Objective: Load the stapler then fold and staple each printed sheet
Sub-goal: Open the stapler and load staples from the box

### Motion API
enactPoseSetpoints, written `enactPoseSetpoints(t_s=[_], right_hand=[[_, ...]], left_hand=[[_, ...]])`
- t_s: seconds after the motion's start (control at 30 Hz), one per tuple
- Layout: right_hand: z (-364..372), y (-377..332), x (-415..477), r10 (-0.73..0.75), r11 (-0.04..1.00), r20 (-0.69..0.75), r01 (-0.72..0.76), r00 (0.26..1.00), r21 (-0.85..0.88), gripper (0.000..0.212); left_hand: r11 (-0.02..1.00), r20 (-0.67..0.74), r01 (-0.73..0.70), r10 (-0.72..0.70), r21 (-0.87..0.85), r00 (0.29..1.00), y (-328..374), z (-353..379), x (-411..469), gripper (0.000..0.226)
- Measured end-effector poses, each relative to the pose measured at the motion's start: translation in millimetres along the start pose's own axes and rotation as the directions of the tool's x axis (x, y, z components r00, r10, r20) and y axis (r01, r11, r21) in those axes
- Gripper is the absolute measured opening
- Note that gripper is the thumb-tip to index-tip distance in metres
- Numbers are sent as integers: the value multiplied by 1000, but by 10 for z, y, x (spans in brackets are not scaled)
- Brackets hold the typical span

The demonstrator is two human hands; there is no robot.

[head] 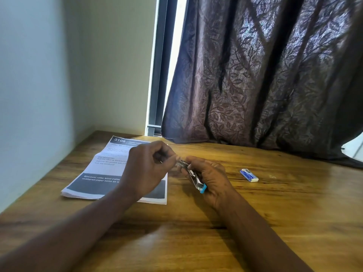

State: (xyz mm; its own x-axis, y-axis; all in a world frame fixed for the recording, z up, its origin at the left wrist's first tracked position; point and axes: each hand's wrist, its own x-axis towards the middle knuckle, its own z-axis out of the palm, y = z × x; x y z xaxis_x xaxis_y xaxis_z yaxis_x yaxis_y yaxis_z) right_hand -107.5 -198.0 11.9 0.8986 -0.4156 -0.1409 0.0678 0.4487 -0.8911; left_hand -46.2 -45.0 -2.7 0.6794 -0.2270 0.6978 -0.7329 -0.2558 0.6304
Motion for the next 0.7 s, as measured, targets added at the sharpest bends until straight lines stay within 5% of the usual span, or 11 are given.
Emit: enactPoseSetpoints(t_s=[0.23,0.33,0.43,0.6,0.7], right_hand=[[-341,-145,141,-84,996,-148,81,985,-21,16],[-626,-168,114,-155,977,-218,116,964,-180,13],[-879,-200,56,-294,853,-180,172,939,-493,12],[-997,-226,90,-314,819,-164,179,935,-545,12],[-1019,-181,108,-431,655,-70,259,899,-710,11]], left_hand=[[969,105,190,-175,-159,979,-34,-16,-37,13],[991,204,129,-118,-42,972,-33,34,-91,13],[994,291,80,-97,70,952,0,121,-121,10],[983,393,97,-152,156,907,59,382,87,4],[965,407,81,-181,250,895,11,527,230,8]])
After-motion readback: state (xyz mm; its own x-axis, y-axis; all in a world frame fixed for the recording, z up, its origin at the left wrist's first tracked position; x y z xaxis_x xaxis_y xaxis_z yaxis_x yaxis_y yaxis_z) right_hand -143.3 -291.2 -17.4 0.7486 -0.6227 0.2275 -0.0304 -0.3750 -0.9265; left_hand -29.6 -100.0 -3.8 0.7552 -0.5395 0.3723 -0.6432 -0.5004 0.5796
